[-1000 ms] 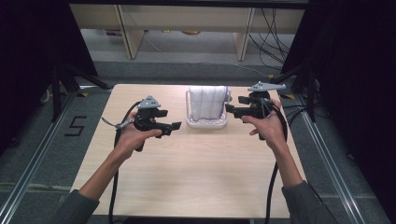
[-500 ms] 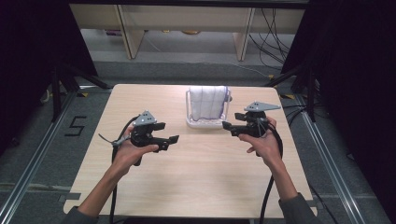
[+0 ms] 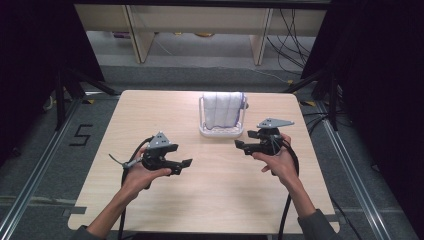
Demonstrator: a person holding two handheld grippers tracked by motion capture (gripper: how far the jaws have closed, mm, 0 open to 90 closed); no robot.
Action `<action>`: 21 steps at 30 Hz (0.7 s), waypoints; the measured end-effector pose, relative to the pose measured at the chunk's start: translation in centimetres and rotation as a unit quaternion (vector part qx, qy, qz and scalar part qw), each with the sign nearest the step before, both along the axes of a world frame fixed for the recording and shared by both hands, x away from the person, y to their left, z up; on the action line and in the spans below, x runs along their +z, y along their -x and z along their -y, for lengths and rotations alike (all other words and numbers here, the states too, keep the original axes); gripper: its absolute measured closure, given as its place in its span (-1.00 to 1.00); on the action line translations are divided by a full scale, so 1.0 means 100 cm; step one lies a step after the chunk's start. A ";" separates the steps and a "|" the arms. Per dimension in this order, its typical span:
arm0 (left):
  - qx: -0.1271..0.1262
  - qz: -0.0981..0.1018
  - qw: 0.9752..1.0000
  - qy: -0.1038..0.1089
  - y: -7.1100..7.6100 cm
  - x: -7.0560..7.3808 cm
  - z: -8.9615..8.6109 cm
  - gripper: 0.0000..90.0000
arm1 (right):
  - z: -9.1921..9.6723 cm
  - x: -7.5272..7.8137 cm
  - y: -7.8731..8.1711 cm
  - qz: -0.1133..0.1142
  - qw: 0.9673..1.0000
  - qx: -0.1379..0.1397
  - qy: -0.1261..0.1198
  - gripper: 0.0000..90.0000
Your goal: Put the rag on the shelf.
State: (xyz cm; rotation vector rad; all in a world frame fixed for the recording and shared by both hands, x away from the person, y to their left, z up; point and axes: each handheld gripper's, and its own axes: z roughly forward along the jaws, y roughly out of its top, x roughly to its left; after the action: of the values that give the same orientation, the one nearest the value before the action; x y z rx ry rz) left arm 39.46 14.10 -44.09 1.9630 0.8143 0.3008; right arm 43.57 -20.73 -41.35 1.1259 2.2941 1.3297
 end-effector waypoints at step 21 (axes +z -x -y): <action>-0.012 -0.017 1.000 -0.016 0.032 -0.028 -0.008 -0.50 | 0.002 -0.011 0.044 -0.008 1.000 0.014 0.000 -0.33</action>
State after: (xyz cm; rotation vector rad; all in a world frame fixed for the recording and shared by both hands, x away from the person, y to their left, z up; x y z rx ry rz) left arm 36.21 14.87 -46.85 2.0119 0.8111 0.2693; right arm 39.22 -20.88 -42.44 1.1115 2.3293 1.3362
